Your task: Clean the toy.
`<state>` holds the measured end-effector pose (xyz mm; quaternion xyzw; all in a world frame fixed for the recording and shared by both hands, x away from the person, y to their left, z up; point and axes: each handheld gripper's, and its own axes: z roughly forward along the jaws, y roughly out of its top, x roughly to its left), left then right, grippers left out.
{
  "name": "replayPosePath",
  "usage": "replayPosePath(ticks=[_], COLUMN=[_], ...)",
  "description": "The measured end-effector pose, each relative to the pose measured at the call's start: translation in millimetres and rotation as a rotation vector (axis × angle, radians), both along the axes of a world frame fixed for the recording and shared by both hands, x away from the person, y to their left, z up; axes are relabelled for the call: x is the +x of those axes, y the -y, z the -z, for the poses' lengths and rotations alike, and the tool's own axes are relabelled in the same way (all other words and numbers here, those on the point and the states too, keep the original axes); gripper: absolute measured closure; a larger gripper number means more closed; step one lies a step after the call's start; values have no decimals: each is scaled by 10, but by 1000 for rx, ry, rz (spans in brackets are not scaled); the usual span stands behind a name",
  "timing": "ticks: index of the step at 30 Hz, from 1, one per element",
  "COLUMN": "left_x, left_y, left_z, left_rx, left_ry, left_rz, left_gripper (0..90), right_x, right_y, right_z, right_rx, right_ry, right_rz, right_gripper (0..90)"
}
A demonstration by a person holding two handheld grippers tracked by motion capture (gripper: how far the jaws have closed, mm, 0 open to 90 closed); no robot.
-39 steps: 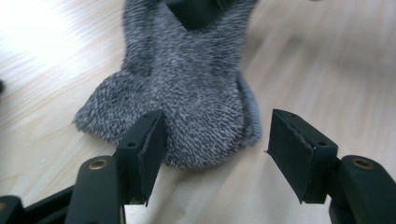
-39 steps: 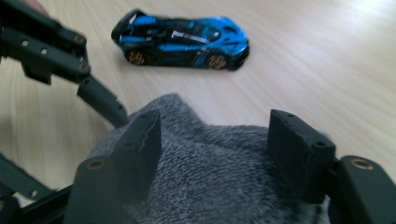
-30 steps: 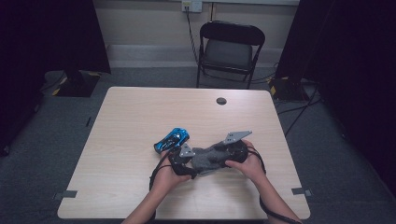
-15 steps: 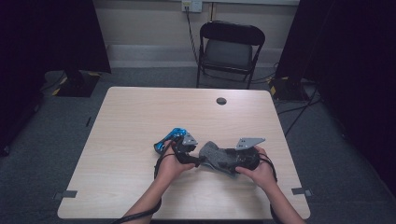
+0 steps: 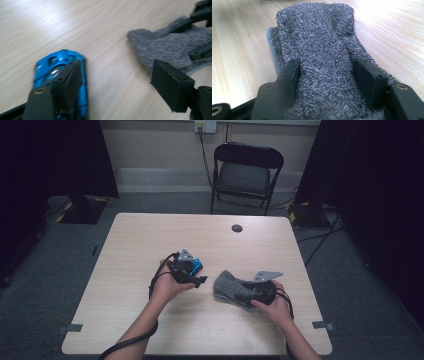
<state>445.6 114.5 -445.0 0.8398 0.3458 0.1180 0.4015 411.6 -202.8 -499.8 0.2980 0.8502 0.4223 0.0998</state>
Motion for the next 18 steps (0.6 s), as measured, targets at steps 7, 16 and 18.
replayPosePath(ticks=[7, 16, 18], left_x=[171, 291, 319], left_y=[-221, -322, -315], left_z=[62, 209, 240], left_rx=[28, 105, 83], left_ry=[-16, -48, -58], left_rz=[-63, -108, -131], left_gripper=[160, 170, 170], right_x=[-15, -23, -24], right_y=[-21, -32, -33], right_z=[1, 1, 2], right_rx=[-18, -24, -25], right_ry=[11, 16, 17], right_rz=[9, 13, 12], right_gripper=[414, 414, 414])
